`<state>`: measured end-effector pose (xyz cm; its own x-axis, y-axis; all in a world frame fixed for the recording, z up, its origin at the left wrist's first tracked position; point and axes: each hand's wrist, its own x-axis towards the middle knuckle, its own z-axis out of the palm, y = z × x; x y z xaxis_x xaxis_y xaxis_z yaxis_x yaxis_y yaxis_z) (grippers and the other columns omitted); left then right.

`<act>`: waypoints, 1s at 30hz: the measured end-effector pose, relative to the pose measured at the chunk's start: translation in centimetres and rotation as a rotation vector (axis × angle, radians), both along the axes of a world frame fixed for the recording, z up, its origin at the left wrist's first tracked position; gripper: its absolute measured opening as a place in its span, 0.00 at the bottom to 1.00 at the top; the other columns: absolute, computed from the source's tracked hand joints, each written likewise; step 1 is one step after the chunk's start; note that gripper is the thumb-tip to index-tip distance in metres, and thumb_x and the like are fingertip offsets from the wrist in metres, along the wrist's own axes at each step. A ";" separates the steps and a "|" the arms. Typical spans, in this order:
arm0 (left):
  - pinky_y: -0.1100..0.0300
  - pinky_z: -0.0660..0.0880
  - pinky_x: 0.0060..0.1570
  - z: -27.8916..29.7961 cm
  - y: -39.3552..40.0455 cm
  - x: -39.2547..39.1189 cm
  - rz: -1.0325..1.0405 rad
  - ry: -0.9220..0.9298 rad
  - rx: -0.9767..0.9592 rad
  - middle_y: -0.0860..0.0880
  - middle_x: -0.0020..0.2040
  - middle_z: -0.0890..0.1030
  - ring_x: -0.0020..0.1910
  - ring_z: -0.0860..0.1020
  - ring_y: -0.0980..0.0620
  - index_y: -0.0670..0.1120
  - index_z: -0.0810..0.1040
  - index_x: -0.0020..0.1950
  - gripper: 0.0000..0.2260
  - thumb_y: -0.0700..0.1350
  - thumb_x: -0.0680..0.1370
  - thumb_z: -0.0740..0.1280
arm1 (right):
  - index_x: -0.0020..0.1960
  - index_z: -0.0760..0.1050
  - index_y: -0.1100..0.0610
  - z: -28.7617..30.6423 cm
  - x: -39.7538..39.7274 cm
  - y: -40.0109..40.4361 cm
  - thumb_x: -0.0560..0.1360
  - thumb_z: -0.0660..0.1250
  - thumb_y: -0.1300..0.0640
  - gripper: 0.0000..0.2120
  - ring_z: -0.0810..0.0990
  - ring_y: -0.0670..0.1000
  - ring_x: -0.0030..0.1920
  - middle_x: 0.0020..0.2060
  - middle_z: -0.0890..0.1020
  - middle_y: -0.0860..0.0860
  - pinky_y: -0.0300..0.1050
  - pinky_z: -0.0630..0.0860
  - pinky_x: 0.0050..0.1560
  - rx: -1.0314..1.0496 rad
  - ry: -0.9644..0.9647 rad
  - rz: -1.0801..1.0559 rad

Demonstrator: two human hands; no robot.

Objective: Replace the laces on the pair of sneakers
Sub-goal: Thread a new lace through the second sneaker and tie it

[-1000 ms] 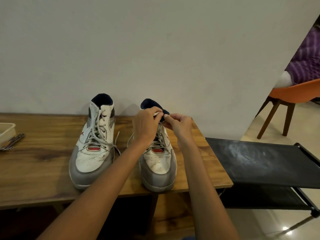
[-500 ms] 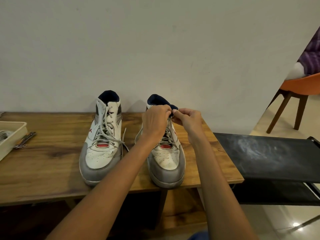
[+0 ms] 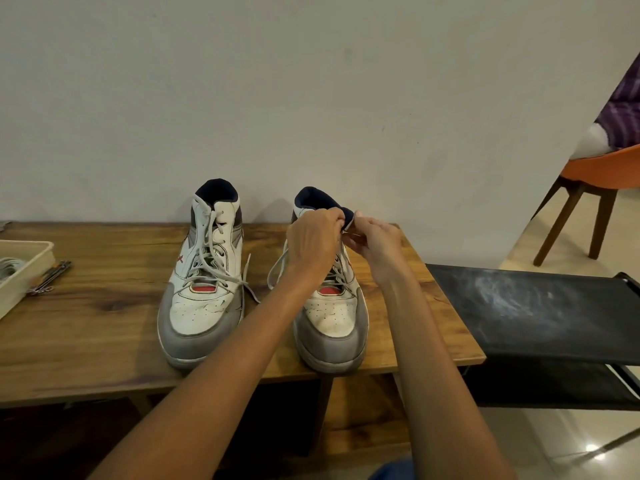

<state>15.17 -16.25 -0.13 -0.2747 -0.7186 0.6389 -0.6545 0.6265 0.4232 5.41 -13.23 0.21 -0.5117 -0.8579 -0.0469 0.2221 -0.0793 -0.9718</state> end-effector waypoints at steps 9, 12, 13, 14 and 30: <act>0.60 0.76 0.43 1.4 -0.7 0.7 -0.060 0.151 0.096 0.49 0.47 0.83 0.44 0.80 0.52 0.47 0.81 0.54 0.10 0.47 0.79 0.62 | 0.38 0.69 0.59 0.4 0.3 -1.0 0.82 0.56 0.57 0.14 0.69 0.46 0.29 0.30 0.71 0.51 0.38 0.68 0.30 0.060 -0.187 -0.206; 0.60 0.78 0.45 2.2 -1.5 1.8 -0.024 0.322 0.140 0.47 0.48 0.83 0.43 0.81 0.50 0.43 0.81 0.56 0.09 0.41 0.78 0.64 | 0.39 0.67 0.60 3.2 -2.6 0.7 0.83 0.51 0.58 0.15 0.72 0.49 0.31 0.34 0.72 0.54 0.40 0.73 0.32 -0.231 -0.449 -0.411; 0.58 0.78 0.47 2.1 -2.0 2.2 -0.015 0.352 0.162 0.47 0.48 0.84 0.44 0.81 0.50 0.43 0.81 0.55 0.09 0.40 0.78 0.65 | 0.40 0.66 0.60 4.2 -3.6 1.4 0.83 0.51 0.58 0.15 0.73 0.50 0.31 0.35 0.72 0.54 0.41 0.75 0.33 -0.356 -0.528 -0.432; 0.57 0.78 0.48 2.0 -2.3 2.6 -0.008 0.358 0.186 0.47 0.48 0.84 0.45 0.81 0.50 0.43 0.82 0.54 0.08 0.41 0.77 0.66 | 0.41 0.65 0.60 5.0 -4.2 2.1 0.83 0.51 0.58 0.14 0.73 0.50 0.30 0.35 0.72 0.54 0.40 0.74 0.32 -0.450 -0.559 -0.411; 0.65 0.72 0.41 1.6 -2.8 3.4 -0.052 0.266 0.326 0.49 0.45 0.83 0.39 0.78 0.56 0.46 0.82 0.52 0.10 0.50 0.75 0.69 | 0.31 0.72 0.57 4.7 -5.9 3.3 0.81 0.59 0.52 0.20 0.66 0.43 0.23 0.22 0.75 0.45 0.38 0.63 0.26 -0.508 -0.193 -0.735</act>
